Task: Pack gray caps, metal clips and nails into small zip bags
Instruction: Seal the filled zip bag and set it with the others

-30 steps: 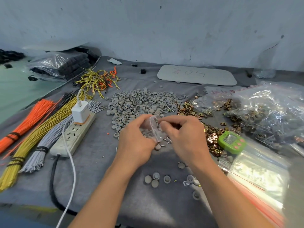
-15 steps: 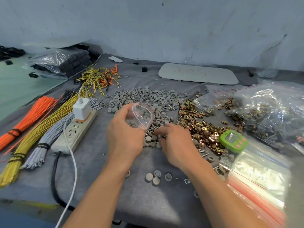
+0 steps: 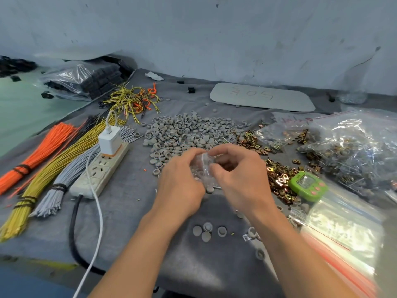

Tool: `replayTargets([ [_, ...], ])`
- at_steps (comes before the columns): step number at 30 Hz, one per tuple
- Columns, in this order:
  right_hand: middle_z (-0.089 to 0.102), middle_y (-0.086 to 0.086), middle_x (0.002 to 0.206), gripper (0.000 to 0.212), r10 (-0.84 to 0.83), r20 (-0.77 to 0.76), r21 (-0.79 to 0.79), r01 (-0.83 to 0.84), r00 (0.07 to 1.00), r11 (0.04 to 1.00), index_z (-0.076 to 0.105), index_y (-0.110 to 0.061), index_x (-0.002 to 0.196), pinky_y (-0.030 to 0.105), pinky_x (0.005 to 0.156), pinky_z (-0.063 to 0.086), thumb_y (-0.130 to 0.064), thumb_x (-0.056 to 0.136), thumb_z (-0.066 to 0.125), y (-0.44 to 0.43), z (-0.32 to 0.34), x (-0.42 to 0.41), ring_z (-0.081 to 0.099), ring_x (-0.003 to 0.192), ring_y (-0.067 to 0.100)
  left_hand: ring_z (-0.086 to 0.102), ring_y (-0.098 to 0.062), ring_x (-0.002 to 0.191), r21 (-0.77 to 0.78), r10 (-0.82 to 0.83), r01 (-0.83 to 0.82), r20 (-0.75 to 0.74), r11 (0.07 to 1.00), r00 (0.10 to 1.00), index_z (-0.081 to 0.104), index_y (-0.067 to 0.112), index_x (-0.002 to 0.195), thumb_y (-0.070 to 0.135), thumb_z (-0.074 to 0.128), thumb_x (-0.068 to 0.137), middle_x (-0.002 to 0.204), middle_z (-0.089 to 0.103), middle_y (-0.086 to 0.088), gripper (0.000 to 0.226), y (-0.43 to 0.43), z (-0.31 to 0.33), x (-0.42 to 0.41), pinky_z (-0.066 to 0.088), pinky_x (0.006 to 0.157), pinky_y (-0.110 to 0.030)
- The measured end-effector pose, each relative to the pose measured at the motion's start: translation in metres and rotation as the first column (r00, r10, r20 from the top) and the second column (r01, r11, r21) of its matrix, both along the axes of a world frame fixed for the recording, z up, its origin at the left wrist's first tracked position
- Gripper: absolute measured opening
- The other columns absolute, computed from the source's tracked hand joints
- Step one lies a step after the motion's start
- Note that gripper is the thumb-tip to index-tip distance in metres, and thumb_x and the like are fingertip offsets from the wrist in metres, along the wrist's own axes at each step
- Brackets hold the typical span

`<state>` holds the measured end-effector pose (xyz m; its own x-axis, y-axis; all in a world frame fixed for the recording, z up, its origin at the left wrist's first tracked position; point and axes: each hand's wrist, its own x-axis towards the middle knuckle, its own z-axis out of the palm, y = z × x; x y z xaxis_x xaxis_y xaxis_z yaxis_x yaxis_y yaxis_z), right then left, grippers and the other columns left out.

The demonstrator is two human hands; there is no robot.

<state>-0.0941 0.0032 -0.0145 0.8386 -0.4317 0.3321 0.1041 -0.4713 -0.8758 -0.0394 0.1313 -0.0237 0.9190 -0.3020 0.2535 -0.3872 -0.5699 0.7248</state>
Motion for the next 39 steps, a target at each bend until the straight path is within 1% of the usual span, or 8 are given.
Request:
replayTargets([
  [7, 0.078, -0.018, 0.082, 0.025, 0.069, 0.02, 0.021, -0.069, 0.997, 0.997, 0.082, -0.027, 0.093, 0.026, 0.075, 0.062, -0.006, 0.08, 0.076, -0.001, 0.002, -0.002, 0.074, 0.08, -0.001, 0.058, 0.001, 0.082, -0.073, -0.003, 0.002, -0.012, 0.997, 1.0, 0.063, 0.045, 0.124, 0.002, 0.078, 0.07, 0.094, 0.067, 0.021, 0.071, -0.001, -0.002, 0.002, 0.036, 0.068, 0.001],
  [10, 0.078, -0.015, 0.08, 0.021, -0.053, 0.067, 0.126, 0.045, 0.996, 0.991, 0.081, -0.028, 0.087, 0.033, 0.072, 0.062, -0.008, 0.083, 0.076, -0.009, 0.001, -0.002, 0.074, 0.076, 0.005, 0.06, 0.013, 0.08, -0.182, 0.076, -0.084, -0.048, 0.98, 0.996, 0.057, 0.048, 0.13, 0.01, 0.086, 0.073, 0.095, 0.069, 0.02, 0.074, 0.002, 0.0, 0.007, 0.038, 0.065, 0.0],
  [13, 0.075, -0.018, 0.076, 0.019, -0.127, -0.041, 0.002, 0.127, 0.991, 0.992, 0.08, -0.031, 0.082, 0.024, 0.069, 0.06, -0.012, 0.086, 0.078, -0.015, -0.003, -0.003, 0.071, 0.073, -0.001, 0.059, 0.018, 0.083, -0.279, 0.179, -0.191, -0.07, 0.941, 0.981, 0.053, 0.049, 0.132, 0.013, 0.089, 0.072, 0.096, 0.071, 0.018, 0.078, 0.006, 0.001, 0.012, 0.04, 0.063, -0.003],
  [18, 0.076, -0.01, 0.095, 0.017, -0.01, -0.438, -0.396, -0.183, 0.899, 0.9, 0.077, -0.031, 0.099, 0.032, 0.084, 0.059, -0.021, 0.088, 0.071, -0.002, -0.013, -0.006, 0.071, 0.09, 0.012, 0.061, 0.008, 0.089, -0.364, 0.297, -0.306, -0.083, 0.88, 0.951, 0.048, 0.05, 0.136, 0.01, 0.088, 0.07, 0.101, 0.07, 0.016, 0.086, 0.008, -0.001, 0.016, 0.044, 0.069, -0.022],
  [26, 0.072, 0.0, 0.091, 0.011, -0.079, -0.511, -0.389, -0.149, 0.856, 0.909, 0.07, -0.033, 0.093, 0.031, 0.074, 0.055, -0.022, 0.09, 0.067, 0.003, -0.023, 0.003, 0.067, 0.085, 0.023, 0.056, 0.019, 0.09, -0.329, 0.263, -0.249, -0.003, 0.911, 0.965, 0.048, 0.052, 0.134, 0.008, 0.082, 0.076, 0.1, 0.071, 0.019, 0.08, 0.01, -0.002, 0.012, 0.039, 0.069, -0.01],
  [31, 0.075, -0.006, 0.077, 0.014, -0.143, -0.252, -0.311, 0.059, 0.957, 0.949, 0.077, -0.021, 0.089, 0.036, 0.072, 0.06, -0.023, 0.095, 0.065, -0.003, -0.021, 0.001, 0.069, 0.072, 0.014, 0.059, -0.01, 0.093, -0.116, 0.166, -0.153, 0.103, 0.981, 0.981, 0.046, 0.054, 0.136, 0.004, 0.077, 0.075, 0.096, 0.062, 0.021, 0.084, 0.01, -0.001, 0.007, 0.041, 0.078, -0.027],
  [34, 0.073, -0.023, 0.076, 0.01, -0.091, 0.019, -0.059, 0.091, 0.996, 0.994, 0.082, -0.029, 0.089, 0.011, 0.066, 0.051, -0.023, 0.091, 0.075, -0.001, -0.006, -0.001, 0.068, 0.074, -0.003, 0.059, -0.015, 0.096, 0.025, 0.006, -0.008, 0.114, 1.0, 0.993, 0.044, 0.051, 0.142, 0.002, 0.072, 0.074, 0.095, 0.058, 0.021, 0.089, 0.005, -0.003, 0.004, 0.046, 0.082, -0.031],
  [39, 0.07, -0.01, 0.064, 0.023, 0.071, 0.042, -0.067, -0.068, 0.997, 0.995, 0.077, -0.039, 0.091, 0.031, 0.059, 0.054, -0.016, 0.085, 0.077, 0.007, -0.004, -0.004, 0.06, 0.055, 0.004, 0.06, 0.012, 0.085, -0.062, -0.13, 0.133, 0.046, 0.989, 0.99, 0.046, 0.052, 0.143, 0.02, 0.071, 0.072, 0.091, 0.067, 0.021, 0.082, -0.003, -0.004, 0.0, 0.039, 0.07, -0.003],
])
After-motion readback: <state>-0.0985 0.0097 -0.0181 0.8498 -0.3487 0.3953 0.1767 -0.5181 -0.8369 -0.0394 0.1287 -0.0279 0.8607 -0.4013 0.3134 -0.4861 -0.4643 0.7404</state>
